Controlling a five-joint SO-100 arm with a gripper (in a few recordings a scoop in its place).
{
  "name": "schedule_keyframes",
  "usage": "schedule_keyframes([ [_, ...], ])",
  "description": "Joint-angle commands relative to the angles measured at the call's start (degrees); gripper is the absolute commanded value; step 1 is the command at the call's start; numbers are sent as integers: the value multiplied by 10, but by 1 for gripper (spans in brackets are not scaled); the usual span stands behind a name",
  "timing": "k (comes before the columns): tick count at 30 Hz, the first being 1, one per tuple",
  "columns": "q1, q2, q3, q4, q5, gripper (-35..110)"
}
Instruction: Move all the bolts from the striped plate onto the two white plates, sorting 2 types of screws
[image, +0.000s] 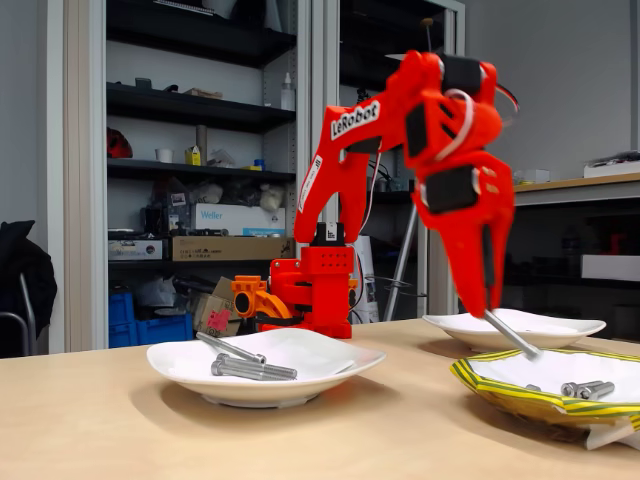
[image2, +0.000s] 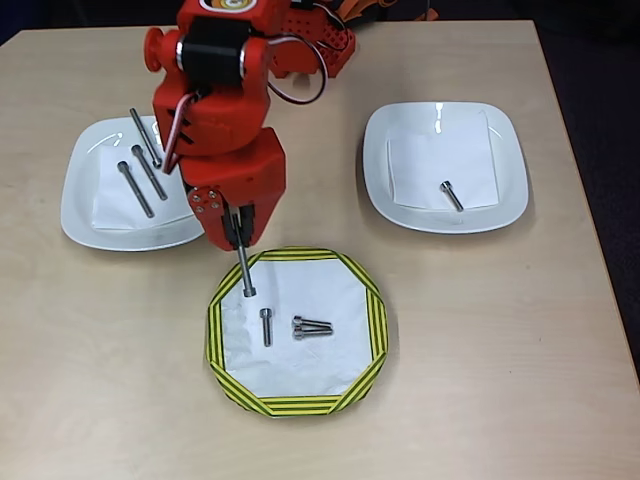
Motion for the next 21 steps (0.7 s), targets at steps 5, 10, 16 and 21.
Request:
schedule_keyframes([
  [5,99,137,87,55,-73,0],
  [10,189,175,141,56,-139,0],
  [16,270,156,164,25,-207,0],
  [21,293,135,203,-11,-221,0],
])
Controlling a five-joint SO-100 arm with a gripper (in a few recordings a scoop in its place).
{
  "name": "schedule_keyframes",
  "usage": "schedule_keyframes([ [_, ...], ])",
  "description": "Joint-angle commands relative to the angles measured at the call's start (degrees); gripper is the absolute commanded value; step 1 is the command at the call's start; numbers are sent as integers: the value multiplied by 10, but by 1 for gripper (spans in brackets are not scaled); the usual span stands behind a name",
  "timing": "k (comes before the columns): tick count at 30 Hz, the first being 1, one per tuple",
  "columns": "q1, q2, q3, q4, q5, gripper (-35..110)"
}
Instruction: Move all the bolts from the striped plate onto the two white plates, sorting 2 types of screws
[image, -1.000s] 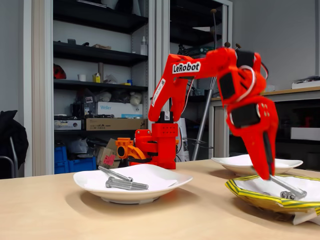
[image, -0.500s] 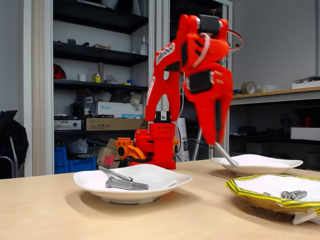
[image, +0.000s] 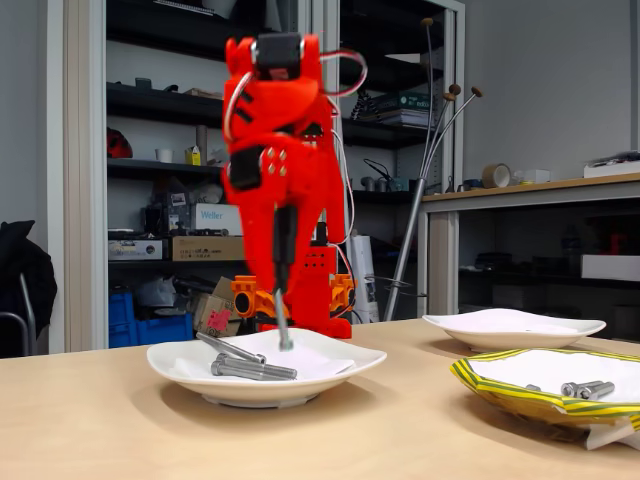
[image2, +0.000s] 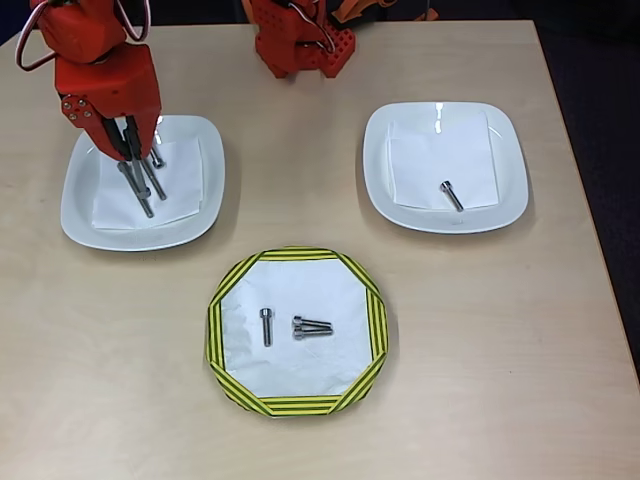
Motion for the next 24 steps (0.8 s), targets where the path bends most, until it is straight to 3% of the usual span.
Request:
schedule_keyframes([
  [1,16,4,25,-21,-4,1],
  [5,8,-1,44,-40,0,9],
  [13,-48,10,38,-31,47,11],
  [18,-149,-7,-32,-35,93,13],
  [24,-294,-62,-91,-131,156,15],
])
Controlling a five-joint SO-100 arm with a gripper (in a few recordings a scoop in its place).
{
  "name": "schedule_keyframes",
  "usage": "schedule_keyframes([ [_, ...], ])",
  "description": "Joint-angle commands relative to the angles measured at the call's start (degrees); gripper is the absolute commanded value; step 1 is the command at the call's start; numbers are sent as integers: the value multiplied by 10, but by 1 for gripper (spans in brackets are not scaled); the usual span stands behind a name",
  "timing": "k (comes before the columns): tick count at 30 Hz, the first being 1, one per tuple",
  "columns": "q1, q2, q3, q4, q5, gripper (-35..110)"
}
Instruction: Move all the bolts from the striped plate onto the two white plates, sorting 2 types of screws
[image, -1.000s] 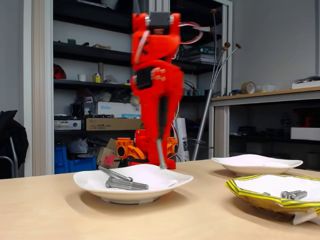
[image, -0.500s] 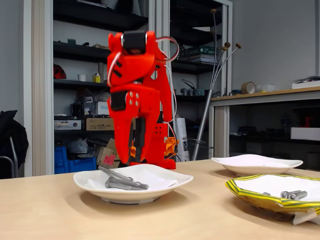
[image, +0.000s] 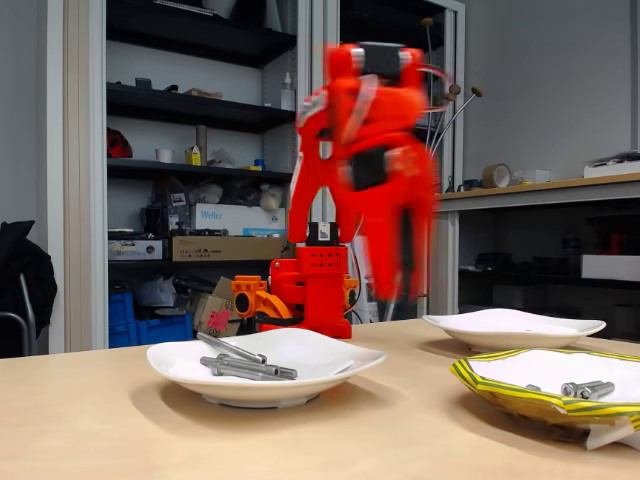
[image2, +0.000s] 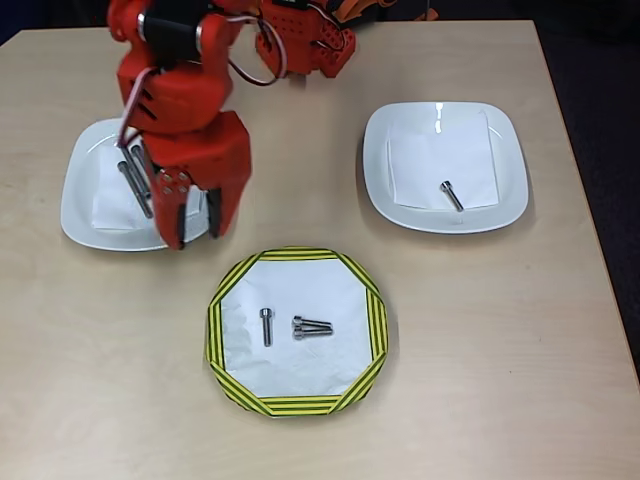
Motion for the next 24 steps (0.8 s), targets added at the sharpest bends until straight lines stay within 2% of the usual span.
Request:
schedule_keyframes([
  [1,-67,-12,-26,-60,52,14],
  [6,-128,-39,11,-170,156,14],
  [11,-137,-56,39,-249,204,14],
  [18,-122,-81,41,-292,255,14],
  [24,-103,-95,54,-315,258,14],
])
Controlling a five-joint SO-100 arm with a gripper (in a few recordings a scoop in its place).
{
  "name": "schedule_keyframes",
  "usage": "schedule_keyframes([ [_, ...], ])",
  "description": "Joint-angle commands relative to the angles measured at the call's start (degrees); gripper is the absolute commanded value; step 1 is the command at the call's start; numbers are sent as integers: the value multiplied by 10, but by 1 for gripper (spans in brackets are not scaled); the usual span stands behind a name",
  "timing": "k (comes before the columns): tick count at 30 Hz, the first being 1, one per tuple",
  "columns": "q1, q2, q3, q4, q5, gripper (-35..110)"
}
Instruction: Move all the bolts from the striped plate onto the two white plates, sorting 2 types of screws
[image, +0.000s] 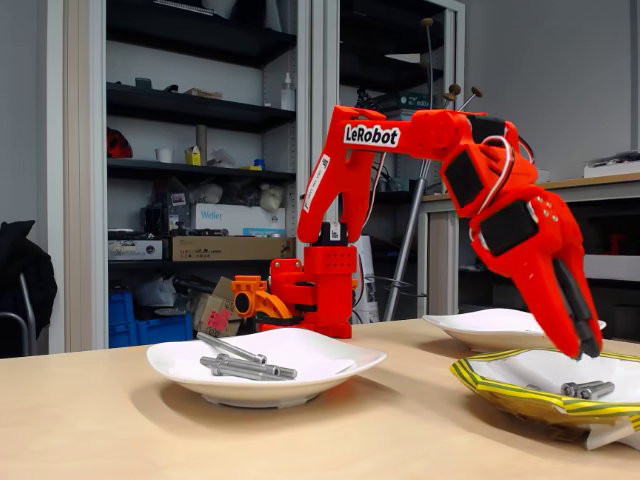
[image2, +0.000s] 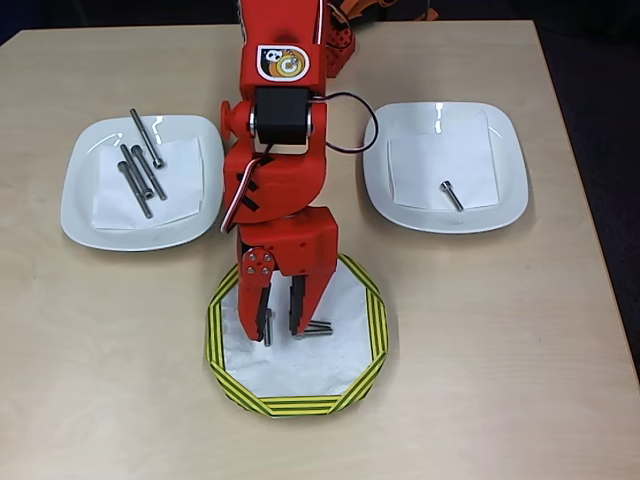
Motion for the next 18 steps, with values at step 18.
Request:
schedule_keyframes([
  [18,33,-12,41,-19,8,11],
])
